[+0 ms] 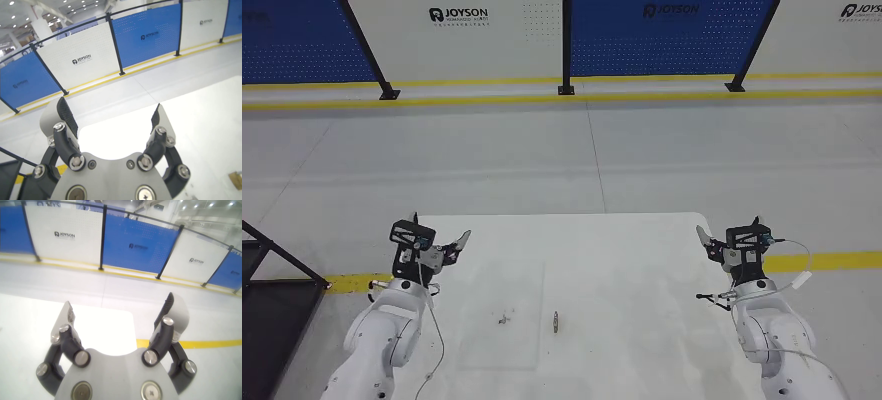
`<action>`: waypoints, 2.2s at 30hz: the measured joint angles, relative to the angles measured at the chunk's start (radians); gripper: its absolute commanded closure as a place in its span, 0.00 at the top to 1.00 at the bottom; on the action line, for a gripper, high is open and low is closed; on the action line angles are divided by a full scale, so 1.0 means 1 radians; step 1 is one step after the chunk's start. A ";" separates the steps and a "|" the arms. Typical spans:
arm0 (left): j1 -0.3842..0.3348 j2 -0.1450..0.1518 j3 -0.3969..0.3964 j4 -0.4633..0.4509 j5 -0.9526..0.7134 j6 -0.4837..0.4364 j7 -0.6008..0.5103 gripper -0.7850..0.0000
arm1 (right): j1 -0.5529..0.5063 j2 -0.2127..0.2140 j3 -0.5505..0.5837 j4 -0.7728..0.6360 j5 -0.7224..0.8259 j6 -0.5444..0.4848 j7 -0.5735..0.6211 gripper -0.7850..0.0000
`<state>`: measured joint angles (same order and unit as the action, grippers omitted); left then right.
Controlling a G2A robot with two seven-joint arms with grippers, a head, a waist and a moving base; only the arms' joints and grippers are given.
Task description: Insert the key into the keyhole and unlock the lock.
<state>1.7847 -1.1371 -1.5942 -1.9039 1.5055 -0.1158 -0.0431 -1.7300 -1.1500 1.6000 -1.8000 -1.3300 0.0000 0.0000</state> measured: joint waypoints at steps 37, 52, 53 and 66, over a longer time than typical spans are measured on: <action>0.101 -0.030 0.389 -0.041 0.231 -0.022 -0.656 0.57 | 0.000 0.000 0.000 0.000 0.000 0.000 0.000 1.00; 0.052 -0.040 0.417 0.053 0.259 0.024 -0.643 0.48 | 0.000 0.000 0.000 0.000 0.000 0.000 0.000 1.00; 0.050 -0.040 0.417 0.055 0.258 0.023 -0.644 0.47 | 0.000 0.000 0.000 0.000 0.000 0.000 0.000 1.00; 0.032 -0.044 0.416 0.080 0.247 0.019 -0.649 0.29 | 0.000 0.000 0.000 0.000 0.000 0.000 0.000 1.00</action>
<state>1.8170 -1.1806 -1.1784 -1.8241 1.7528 -0.0969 -0.6926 -1.7300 -1.1500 1.6000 -1.8000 -1.3300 0.0000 0.0000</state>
